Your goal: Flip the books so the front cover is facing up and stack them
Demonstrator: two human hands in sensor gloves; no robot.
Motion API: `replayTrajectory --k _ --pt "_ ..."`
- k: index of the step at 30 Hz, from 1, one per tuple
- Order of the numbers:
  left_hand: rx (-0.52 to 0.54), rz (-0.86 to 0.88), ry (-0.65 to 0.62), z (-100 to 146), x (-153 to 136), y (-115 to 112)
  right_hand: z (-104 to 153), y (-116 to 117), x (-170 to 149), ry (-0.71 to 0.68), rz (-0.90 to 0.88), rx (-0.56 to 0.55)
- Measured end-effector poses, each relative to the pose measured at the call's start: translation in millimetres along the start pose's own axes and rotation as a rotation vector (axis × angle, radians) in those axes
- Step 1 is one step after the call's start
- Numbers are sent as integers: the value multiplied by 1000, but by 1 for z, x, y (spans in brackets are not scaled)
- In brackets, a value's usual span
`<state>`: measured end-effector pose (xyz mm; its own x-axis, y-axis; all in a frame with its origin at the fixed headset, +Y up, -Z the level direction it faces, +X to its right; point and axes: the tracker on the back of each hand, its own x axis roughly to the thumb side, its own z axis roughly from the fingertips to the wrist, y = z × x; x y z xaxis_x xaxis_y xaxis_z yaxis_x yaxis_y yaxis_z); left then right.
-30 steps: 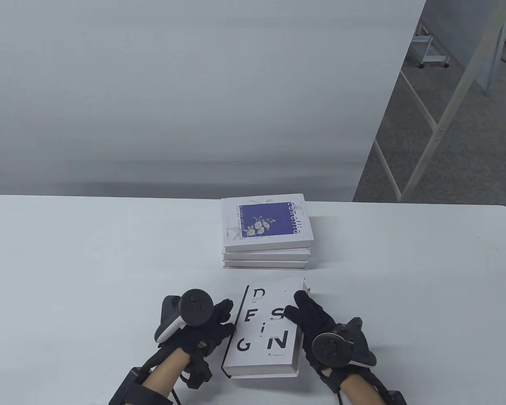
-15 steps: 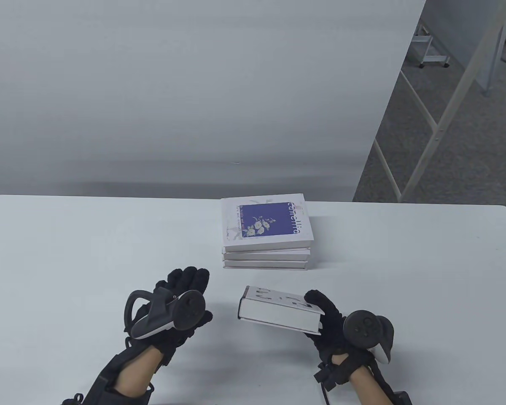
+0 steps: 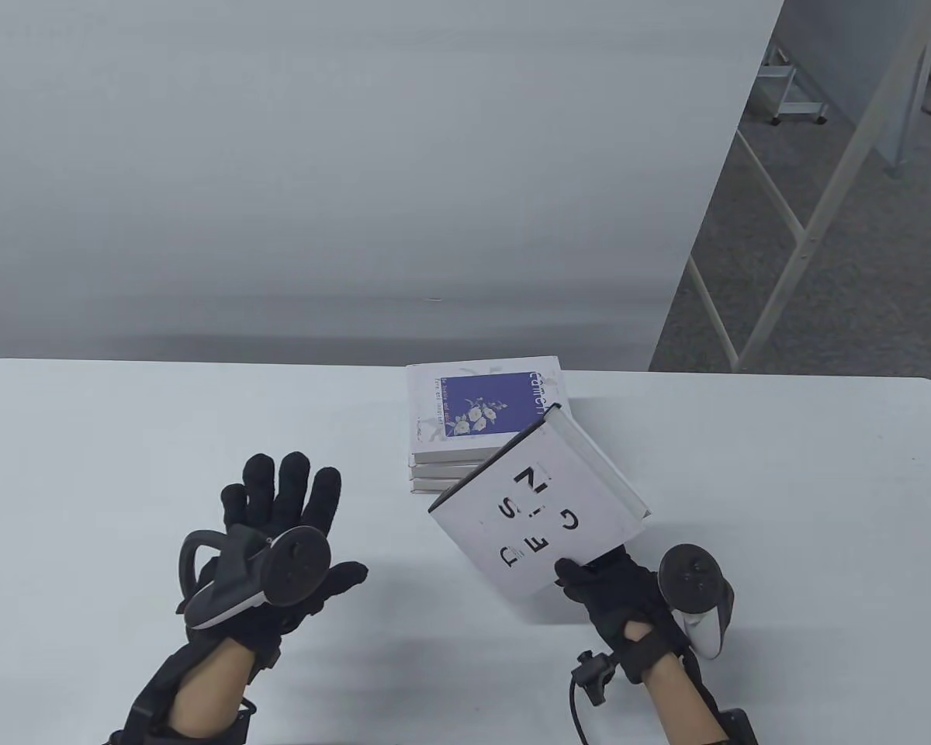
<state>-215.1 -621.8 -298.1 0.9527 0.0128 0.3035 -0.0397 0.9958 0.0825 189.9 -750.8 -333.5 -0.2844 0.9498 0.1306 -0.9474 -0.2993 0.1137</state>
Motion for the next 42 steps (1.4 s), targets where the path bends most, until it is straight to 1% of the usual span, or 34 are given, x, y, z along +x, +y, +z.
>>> replayTrajectory --k 2,4,6,8,11,13,16,20,24,26,29,34,39,42 --pt "1 20 11 4 -5 5 -10 3 1 45 -97 -3" --pt "17 35 16 8 -9 10 -20 7 3 60 -159 14" --pt "35 36 19 12 -11 13 -32 14 4 96 -180 22" --pt "41 31 27 14 -13 15 -45 23 5 147 -226 30" --pt "33 34 21 16 -13 16 -67 42 6 228 -361 48" --pt "29 52 21 16 -15 16 -80 52 8 269 -416 52" --pt "27 58 27 19 -17 18 -98 66 10 324 -445 30" --pt "35 87 40 23 -25 22 -113 75 11 387 -507 -22" --pt "40 94 42 24 -26 23 -121 80 10 444 -468 -46" --pt "33 101 35 23 -26 22 -123 83 10 455 -494 -52" --pt "24 106 32 22 -26 21 -125 88 13 451 -525 -92" --pt "1 110 47 20 -30 16 -123 90 19 437 -497 -122" --pt "-8 117 46 19 -29 15 -121 97 19 389 -569 -88" --pt "-21 114 45 17 -27 12 -119 99 20 384 -544 -82"
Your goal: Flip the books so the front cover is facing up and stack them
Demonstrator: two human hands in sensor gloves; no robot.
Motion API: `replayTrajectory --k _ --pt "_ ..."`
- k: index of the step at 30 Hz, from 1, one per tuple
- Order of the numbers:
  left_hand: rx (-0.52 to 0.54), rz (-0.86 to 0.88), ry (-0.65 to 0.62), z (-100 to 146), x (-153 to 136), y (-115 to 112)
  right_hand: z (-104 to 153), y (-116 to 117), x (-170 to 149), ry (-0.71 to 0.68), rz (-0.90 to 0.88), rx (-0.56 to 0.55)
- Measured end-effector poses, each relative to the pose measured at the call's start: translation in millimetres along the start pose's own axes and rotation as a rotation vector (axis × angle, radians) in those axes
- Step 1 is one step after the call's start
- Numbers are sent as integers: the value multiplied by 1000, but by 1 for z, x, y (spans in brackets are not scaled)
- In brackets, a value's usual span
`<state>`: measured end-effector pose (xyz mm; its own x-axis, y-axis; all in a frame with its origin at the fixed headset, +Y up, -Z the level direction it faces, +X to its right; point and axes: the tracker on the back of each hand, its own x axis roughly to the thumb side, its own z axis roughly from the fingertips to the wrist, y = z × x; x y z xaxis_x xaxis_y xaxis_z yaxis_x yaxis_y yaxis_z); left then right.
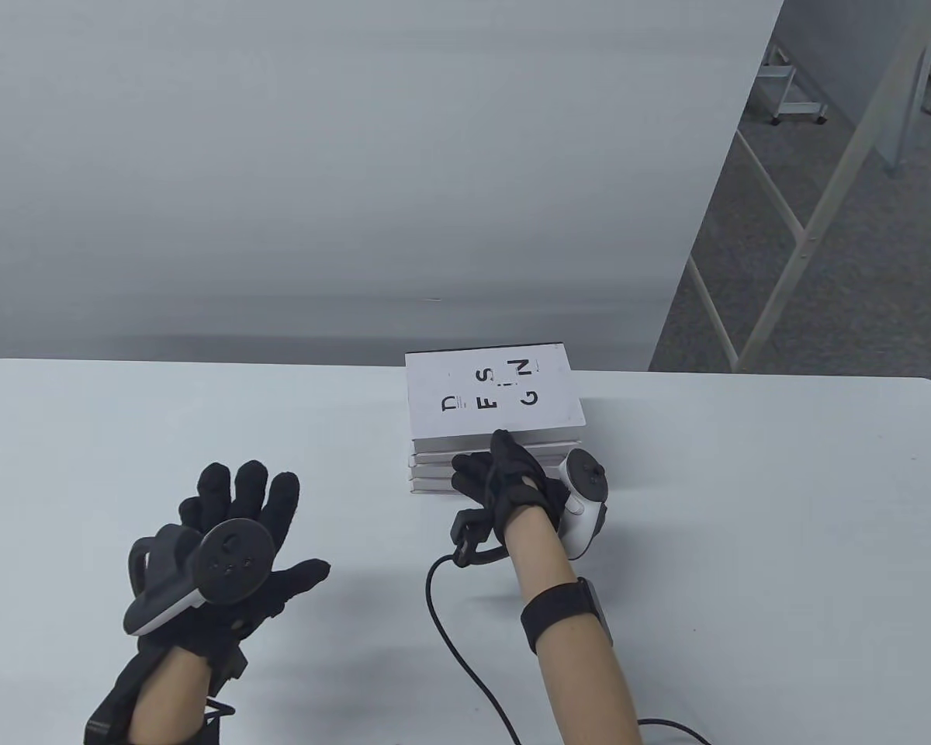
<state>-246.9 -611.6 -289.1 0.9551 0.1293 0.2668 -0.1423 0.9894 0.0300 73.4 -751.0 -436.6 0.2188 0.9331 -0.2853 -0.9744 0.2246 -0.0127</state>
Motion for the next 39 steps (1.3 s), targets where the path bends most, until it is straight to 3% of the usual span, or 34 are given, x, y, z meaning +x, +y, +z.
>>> replayTrajectory --k 3,5,6,9,13,16,23,26,30,39 --pt "-17 -13 1 -2 2 -4 0 0 1 -52 9 47" --pt "-29 -22 -2 -4 4 -6 -3 4 7 -178 40 183" --pt "-31 -27 -4 -4 6 -7 -2 5 9 -167 96 199" --pt "-42 -40 -8 -6 9 -10 4 7 10 -188 259 191" --pt "-62 -52 -9 -8 12 -15 12 7 6 -162 138 221" --pt "-67 -69 -18 -10 16 -19 21 -1 6 -202 192 218" --pt "-9 -125 -87 -17 35 -35 55 -25 20 -386 553 159" --pt "-17 -145 -113 -21 43 -46 74 -34 26 -514 794 113" --pt "-39 -171 -130 -26 49 -60 96 -45 28 -589 964 127" --pt "-49 -226 -116 -32 53 -81 127 -78 26 -608 1371 159"
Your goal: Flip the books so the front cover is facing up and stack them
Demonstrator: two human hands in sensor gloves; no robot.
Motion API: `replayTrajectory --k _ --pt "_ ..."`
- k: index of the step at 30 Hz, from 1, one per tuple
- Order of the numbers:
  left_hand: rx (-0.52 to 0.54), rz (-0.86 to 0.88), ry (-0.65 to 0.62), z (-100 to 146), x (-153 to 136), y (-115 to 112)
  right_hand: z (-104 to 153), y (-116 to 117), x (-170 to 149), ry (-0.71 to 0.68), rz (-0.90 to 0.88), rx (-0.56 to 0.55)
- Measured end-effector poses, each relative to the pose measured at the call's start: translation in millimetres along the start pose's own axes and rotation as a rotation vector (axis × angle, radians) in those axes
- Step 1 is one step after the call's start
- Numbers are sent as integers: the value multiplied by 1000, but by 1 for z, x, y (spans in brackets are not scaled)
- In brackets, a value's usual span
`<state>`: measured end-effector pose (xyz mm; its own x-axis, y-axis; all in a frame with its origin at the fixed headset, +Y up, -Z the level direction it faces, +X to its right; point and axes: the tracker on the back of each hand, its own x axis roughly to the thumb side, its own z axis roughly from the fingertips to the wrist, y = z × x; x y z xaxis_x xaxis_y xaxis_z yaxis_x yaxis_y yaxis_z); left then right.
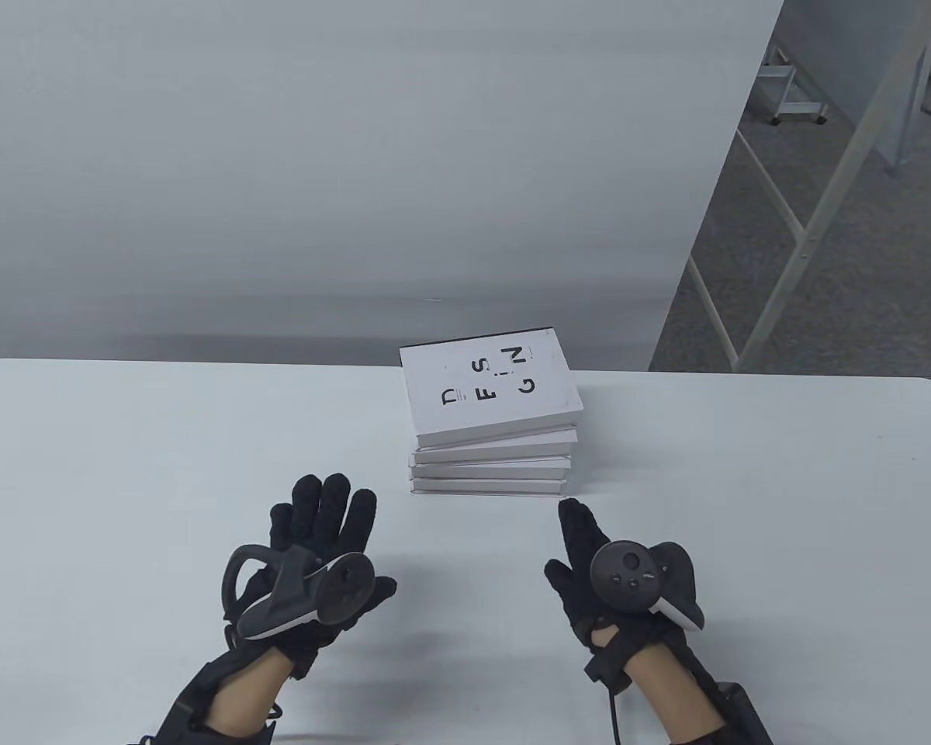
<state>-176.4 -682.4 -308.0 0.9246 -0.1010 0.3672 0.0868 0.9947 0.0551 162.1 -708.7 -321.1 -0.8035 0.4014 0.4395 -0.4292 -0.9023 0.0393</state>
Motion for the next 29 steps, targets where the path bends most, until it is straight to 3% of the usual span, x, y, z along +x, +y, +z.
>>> replayTrajectory --k 8,11,16,29 --pt "-59 -32 24 -5 -1 -17 27 -9 -19 29 247 92" --pt "-70 -37 30 -7 -1 -21 34 -16 -31 47 241 158" --pt "-114 -54 35 -10 -3 -30 40 -21 -55 89 239 156" --pt "-165 -53 12 -12 -6 -46 40 -1 -78 135 210 207"
